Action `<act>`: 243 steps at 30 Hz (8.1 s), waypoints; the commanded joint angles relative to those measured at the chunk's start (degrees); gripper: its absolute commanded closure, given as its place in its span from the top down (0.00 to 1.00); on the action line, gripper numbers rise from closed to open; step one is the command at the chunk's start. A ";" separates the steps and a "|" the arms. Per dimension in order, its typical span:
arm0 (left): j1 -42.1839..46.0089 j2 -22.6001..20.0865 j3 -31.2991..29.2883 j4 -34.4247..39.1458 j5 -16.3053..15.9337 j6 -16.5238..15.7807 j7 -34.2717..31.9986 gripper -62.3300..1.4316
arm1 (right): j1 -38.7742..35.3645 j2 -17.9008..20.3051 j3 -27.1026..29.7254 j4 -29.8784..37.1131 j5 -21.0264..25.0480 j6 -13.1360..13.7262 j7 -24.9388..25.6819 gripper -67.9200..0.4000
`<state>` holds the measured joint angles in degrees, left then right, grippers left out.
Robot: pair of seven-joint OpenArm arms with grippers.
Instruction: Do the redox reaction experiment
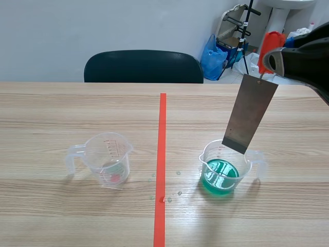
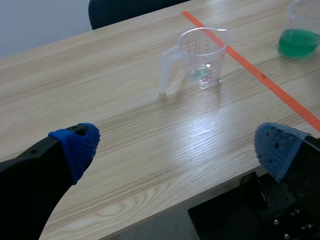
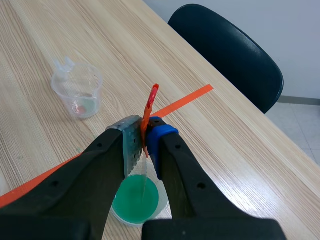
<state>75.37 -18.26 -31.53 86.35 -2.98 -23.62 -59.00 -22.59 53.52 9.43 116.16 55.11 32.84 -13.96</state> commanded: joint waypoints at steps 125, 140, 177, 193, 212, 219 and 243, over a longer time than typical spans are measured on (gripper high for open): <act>0.07 0.11 -0.04 0.52 -0.61 0.13 -1.27 1.00 | 11.96 -11.30 -20.50 -22.12 -26.47 2.80 18.78 0.01; 0.07 0.11 -0.04 0.52 -0.59 0.13 -1.25 1.00 | 11.96 -11.30 -20.50 -22.12 -26.47 2.78 18.78 0.01; 0.07 0.11 -0.04 0.52 -0.59 0.13 -1.25 1.00 | 11.96 -11.30 -20.48 -22.12 -26.47 2.78 18.80 0.01; 0.07 0.11 -0.04 0.52 -0.59 0.13 -1.25 1.00 | 11.93 -11.30 -20.48 -22.12 -26.45 2.78 18.80 0.01; 0.07 0.11 -0.04 0.52 -0.61 0.13 -1.25 1.00 | 11.93 -11.30 -20.48 -22.12 -26.45 2.78 18.80 0.01; 0.07 0.11 -0.04 0.52 -0.61 0.13 -1.25 1.00 | 11.93 -11.30 -20.48 -22.12 -26.45 2.78 18.80 0.01; 0.07 0.13 -0.04 0.52 -0.96 0.13 -1.25 1.00 | 11.93 -11.30 -20.48 -22.12 -26.45 2.78 18.80 0.01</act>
<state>75.37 -18.28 -31.53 86.35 -3.05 -23.62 -59.02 -11.62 41.58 -11.11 93.78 28.25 35.64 3.86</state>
